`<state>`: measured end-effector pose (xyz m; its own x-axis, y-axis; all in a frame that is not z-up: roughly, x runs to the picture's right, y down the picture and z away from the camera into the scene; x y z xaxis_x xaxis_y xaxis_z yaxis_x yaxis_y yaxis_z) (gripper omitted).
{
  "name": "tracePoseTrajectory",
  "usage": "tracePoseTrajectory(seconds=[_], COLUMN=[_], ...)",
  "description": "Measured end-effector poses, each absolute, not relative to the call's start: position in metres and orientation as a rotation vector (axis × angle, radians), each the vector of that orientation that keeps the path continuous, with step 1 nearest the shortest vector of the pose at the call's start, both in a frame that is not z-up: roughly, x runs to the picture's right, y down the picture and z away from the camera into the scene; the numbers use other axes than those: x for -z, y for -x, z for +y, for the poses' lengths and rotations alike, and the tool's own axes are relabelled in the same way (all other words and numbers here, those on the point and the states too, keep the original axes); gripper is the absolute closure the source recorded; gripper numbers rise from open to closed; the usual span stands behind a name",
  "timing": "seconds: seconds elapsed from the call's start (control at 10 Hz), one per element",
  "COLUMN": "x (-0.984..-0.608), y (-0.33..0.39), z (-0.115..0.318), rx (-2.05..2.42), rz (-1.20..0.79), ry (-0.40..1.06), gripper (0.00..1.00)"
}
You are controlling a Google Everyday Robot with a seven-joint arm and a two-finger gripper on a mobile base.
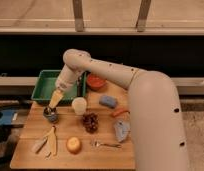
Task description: Stack cups into tray
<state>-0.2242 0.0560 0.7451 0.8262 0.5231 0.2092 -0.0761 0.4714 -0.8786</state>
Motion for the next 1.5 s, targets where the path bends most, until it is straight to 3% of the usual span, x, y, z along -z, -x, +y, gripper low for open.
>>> tracePoseTrajectory(seconds=[0.2,1.5], x=[-0.741,-0.757], y=[0.23,0.258], z=[0.07,0.09], rx=[-0.376,-0.289], rz=[-0.525,-0.427], ry=[1.084,1.127], gripper=[0.38,0.38])
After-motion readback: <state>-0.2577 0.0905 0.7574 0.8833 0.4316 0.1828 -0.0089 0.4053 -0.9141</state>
